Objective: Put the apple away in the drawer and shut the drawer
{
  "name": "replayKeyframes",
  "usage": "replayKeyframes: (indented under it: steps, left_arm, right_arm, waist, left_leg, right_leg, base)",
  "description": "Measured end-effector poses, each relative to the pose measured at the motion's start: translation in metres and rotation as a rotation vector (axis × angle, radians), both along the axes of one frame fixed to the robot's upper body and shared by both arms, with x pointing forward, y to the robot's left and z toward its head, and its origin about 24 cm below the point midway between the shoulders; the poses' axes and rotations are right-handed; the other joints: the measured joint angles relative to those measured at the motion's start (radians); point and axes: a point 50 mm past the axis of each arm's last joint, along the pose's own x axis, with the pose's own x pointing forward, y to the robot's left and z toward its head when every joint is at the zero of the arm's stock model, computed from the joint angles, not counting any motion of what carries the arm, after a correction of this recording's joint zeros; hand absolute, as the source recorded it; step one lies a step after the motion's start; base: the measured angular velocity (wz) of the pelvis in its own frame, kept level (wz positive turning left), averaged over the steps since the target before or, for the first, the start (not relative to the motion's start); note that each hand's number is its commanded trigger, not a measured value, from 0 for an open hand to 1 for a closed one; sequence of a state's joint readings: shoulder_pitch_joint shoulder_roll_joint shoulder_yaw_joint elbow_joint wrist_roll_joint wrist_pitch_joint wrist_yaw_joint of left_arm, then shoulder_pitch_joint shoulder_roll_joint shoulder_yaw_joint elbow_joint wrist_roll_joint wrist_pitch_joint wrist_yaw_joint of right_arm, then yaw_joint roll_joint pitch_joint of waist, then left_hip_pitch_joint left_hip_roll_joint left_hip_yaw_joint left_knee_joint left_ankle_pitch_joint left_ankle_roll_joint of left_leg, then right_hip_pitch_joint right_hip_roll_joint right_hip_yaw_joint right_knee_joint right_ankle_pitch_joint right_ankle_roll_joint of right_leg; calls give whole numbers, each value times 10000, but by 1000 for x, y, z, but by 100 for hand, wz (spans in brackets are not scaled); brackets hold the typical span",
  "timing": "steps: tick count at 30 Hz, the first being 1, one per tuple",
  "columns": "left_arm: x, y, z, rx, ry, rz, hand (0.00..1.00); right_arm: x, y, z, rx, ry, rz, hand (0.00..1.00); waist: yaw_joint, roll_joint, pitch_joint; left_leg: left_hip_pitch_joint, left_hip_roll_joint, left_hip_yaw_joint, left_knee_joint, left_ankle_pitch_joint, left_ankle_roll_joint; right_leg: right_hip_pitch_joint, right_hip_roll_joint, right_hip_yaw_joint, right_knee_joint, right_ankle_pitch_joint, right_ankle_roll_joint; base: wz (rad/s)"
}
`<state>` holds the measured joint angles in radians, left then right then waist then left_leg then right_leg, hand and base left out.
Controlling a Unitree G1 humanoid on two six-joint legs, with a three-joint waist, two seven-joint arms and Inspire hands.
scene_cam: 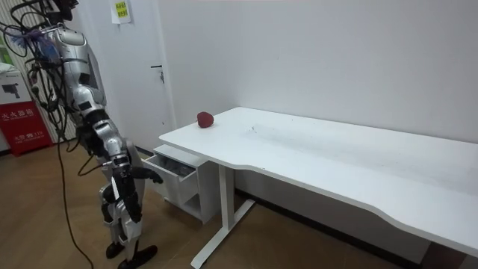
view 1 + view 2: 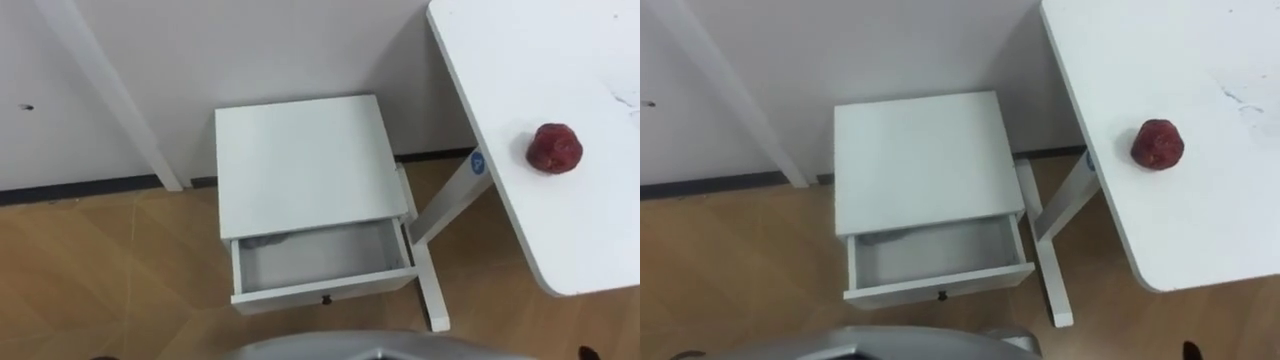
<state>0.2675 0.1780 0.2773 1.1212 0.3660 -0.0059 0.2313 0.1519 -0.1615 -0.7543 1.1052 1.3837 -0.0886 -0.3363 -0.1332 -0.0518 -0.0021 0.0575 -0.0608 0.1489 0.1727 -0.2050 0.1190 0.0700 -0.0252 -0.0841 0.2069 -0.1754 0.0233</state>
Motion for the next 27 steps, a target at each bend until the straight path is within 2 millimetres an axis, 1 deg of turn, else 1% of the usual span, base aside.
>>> replayKeyframes:
  steps: [1,3,4,5,7,8,9,10,11,12,13,15,16,19,21,22,26,27]
  left_arm:
    - [0,1,0,30,-16,-12,0]
    - [4,5,2,153,-165,-73,0]
    - [7,7,4,220,-274,-111,0]
    - [8,7,4,241,-334,-110,0]
    - [12,8,5,257,-506,-168,0]
    - [14,8,6,271,-591,-198,0]
    - [15,9,7,320,-699,-247,0]
    - [16,9,8,336,-753,-267,0]
    - [17,9,8,339,-804,-280,0]
    - [17,9,8,335,-815,-287,0]
    - [16,9,8,335,-813,-287,0]
    - [16,10,8,352,-836,-299,0]
    - [16,10,8,357,-859,-311,0]
    - [13,10,9,347,-895,-340,0]
    - [13,10,9,343,-906,-359,0]
    - [12,9,9,333,-888,-355,0]
    - [12,9,8,309,-884,-365,0]
    - [12,8,8,293,-864,-403,0]
  right_arm:
    - [3,-3,2,-102,-76,-66,0]
    - [17,-13,9,-378,-413,-325,0]
    - [22,-18,13,-513,-556,-519,0]
    - [26,-20,15,-575,-613,-588,0]
    - [38,-34,28,-1031,-881,-780,0]
    - [41,-37,32,-1196,-1003,-852,0]
    - [47,-43,40,-1482,-1257,-1058,0]
    - [50,-46,44,-1605,-1352,-1115,0]
    - [54,-53,52,-1878,-1497,-1246,0]
    - [59,-61,62,-2189,-1604,-1305,0]
    - [62,-65,67,-2352,-1687,-1335,0]
    - [70,-78,87,-3106,-1765,-1212,0]
    - [72,-81,93,-3357,-1763,-1161,0]
    - [79,-91,122,-4891,-1161,-805,0]
    - [83,-94,134,-5420,-926,-714,0]
    - [84,-95,141,-5849,-584,-560,0]
    - [88,-97,160,-7280,628,116,0]
    - [92,-96,167,-7934,1089,516,0]
  waist:
    - [0,-5,3]
    - [0,-38,8]
    - [-25,-90,-2]
    - [-17,-100,-4]
    - [-23,-139,-8]
    - [-20,-156,-12]
    - [4,-207,-24]
    - [-13,-224,-11]
    - [-23,-236,-7]
    - [-26,-241,-11]
    - [-36,-244,-10]
    - [-31,-246,-5]
    - [-48,-250,-2]
    - [-46,-232,-6]
    - [-34,-230,-8]
    - [-20,-206,-8]
    - [23,-132,5]
    - [29,-93,10]
  left_leg:
    - [25,0,22,-4,1,2]
    - [46,-3,49,-14,1,4]
    - [37,-9,48,-30,3,8]
    - [31,-8,48,-48,2,8]
    - [-30,-9,49,-51,-1,12]
    - [-51,-7,49,-45,-1,12]
    - [-112,-3,49,-30,0,12]
    - [-126,-3,55,-24,1,11]
    - [-136,-3,55,-22,2,11]
    - [-134,-2,50,-25,1,11]
    - [-134,-3,48,-26,1,11]
    - [-138,-3,29,-27,0,12]
    - [-139,-2,24,-36,-1,12]
    - [-170,-2,14,-46,0,11]
    - [-202,-2,14,-35,3,11]
    - [-208,-2,15,-26,3,11]
    - [-235,-4,14,-59,3,11]
    - [-211,-5,20,-63,3,11]
  right_leg:
    - [16,-3,1,-8,0,0]
    - [25,-14,-15,-6,0,0]
    - [26,-16,-21,-14,0,0]
    - [23,-15,-22,-15,0,0]
    - [-23,-15,-22,-26,0,1]
    - [-29,-15,-28,-28,0,1]
    - [-34,-11,-16,-25,0,1]
    - [-41,-10,-10,-28,0,1]
    - [-42,-9,-14,-36,0,1]
    - [-41,-8,-23,-33,0,1]
    - [-41,-7,-20,-34,0,1]
    - [-46,-5,-35,-33,0,1]
    - [-51,-1,-24,-33,0,1]
    - [-161,7,17,-35,0,1]
    - [-184,6,16,-38,0,1]
    - [-181,5,-6,-40,0,1]
    - [-192,3,8,-51,0,1]
    - [-190,5,19,-52,0,1]
  base:
    - [-10]
    - [-3]
    - [0]
    - [0]
    - [0]
    - [0]
    - [0]
    - [0]
    - [0]
    - [0]
    - [0]
    - [0]
    - [0]
    - [0]
    - [0]
    - [0]
    - [0]
    - [0]
